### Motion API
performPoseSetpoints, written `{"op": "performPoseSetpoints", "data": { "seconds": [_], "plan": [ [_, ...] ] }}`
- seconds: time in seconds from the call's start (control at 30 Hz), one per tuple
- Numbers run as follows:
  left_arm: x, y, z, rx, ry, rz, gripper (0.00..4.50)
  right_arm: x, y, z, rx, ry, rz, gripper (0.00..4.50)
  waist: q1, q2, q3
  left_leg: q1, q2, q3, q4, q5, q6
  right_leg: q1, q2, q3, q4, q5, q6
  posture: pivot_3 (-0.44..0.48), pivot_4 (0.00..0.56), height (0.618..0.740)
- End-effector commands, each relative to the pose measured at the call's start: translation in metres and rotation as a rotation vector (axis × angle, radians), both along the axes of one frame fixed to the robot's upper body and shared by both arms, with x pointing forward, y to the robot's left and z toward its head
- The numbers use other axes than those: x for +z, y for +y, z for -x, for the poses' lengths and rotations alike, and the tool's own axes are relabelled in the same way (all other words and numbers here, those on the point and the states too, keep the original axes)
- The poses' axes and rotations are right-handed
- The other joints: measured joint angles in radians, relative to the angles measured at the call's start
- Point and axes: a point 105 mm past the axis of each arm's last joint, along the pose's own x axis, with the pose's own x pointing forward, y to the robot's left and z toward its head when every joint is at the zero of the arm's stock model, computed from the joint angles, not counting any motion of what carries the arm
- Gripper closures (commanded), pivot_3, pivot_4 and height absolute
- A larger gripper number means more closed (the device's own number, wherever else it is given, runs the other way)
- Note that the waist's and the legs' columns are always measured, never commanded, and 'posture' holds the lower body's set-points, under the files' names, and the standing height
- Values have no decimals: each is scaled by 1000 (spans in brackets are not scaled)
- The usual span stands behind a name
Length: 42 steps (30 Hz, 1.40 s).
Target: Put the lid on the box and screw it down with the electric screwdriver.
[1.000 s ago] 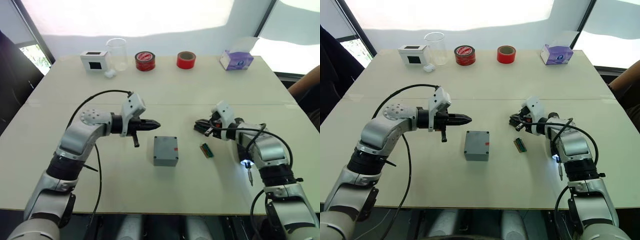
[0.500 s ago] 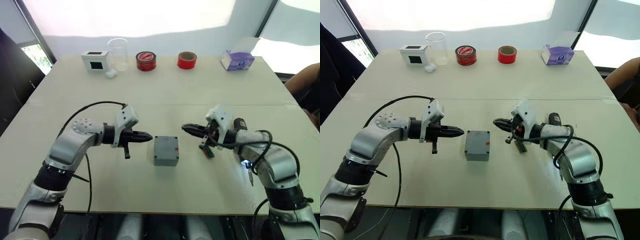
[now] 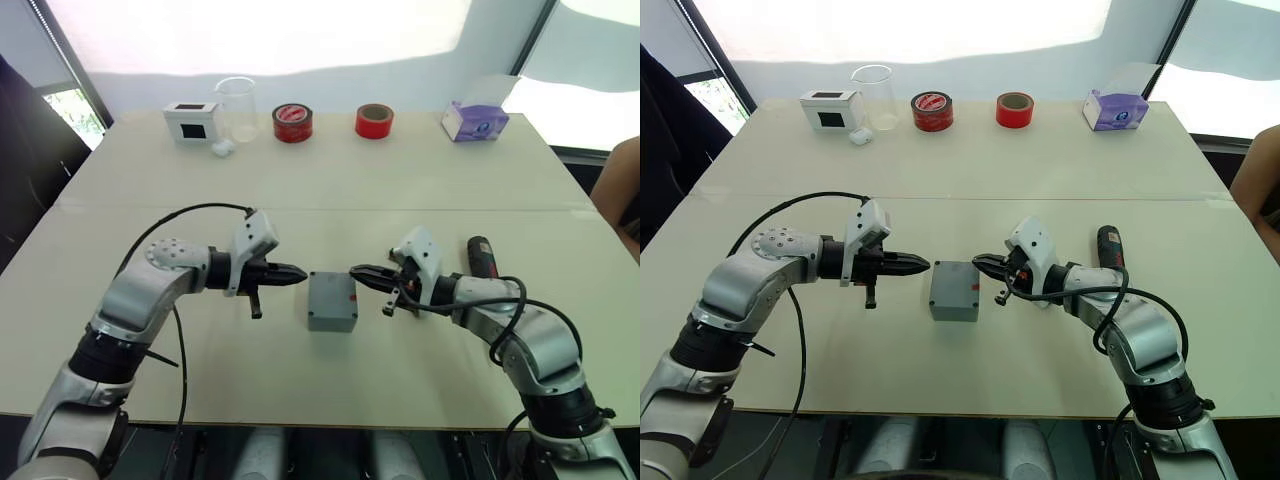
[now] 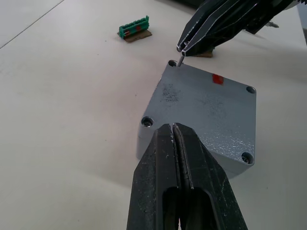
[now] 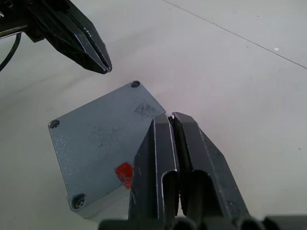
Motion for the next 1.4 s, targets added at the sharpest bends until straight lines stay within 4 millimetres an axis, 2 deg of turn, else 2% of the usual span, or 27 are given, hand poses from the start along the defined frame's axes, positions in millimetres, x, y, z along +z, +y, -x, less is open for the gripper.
{"op": "performPoseSetpoints", "data": {
  "seconds": [0.03,0.47,0.57,0.77,0.87,1.0,1.1,1.17,1.23,1.3,1.33,1.4],
  "plan": [
    [9,-4,-1,-10,-51,6,4500,3,-1,-2,-6,-35,12,4476,0,0,0,0,0,0,0,0,0,0,0,0,0,0,0,0,150,740],
    [10,-6,-1,-19,-58,8,4500,-6,1,-2,-2,-8,29,4476,0,0,0,0,0,0,0,0,0,0,0,0,0,0,0,0,150,740],
    [10,-6,-1,-20,-59,9,4500,-6,0,-1,-2,-1,35,3697,0,0,0,0,0,0,0,0,0,0,0,0,0,0,0,0,150,740],
    [14,-8,-1,-27,-62,22,4500,-1,-6,-1,-3,-2,40,1024,0,0,0,0,0,0,0,0,0,0,0,0,0,0,0,0,150,740],
    [20,-11,0,-36,-66,47,4500,8,-11,-2,-21,4,13,32,1,0,0,0,0,0,0,0,0,0,0,0,0,0,0,0,150,740],
    [42,-21,4,-101,-92,111,4500,56,-36,-7,-104,62,-146,32,1,0,0,0,0,0,0,0,0,0,0,0,0,0,0,0,150,740],
    [49,-29,8,-167,-121,105,4500,73,-69,-15,-240,115,-105,32,2,0,0,0,0,0,0,0,0,0,0,0,0,0,0,0,150,740],
    [52,-36,13,-210,-140,101,4500,76,-94,-12,-317,194,-22,32,4,0,0,0,0,-1,0,0,0,0,0,-1,-1,0,0,0,150,740],
    [53,-40,17,-237,-148,101,4500,76,-108,-6,-356,252,32,32,2,0,0,0,0,-1,-1,0,1,2,-1,-1,-3,0,0,0,150,740],
    [51,-48,28,-295,-155,88,4500,68,-138,0,-490,354,122,32,-1,0,0,0,0,0,-1,-1,2,2,-1,0,-5,0,0,0,150,740],
    [48,-52,35,-335,-159,71,4500,64,-151,3,-546,418,123,32,-1,0,0,0,0,1,-1,-1,2,1,-1,0,-5,0,0,0,150,740],
    [42,-57,45,-394,-179,31,4500,60,-160,7,-553,531,57,32,-2,0,0,0,0,1,-1,-1,2,1,-2,0,-5,0,0,0,150,740]
  ]
}}
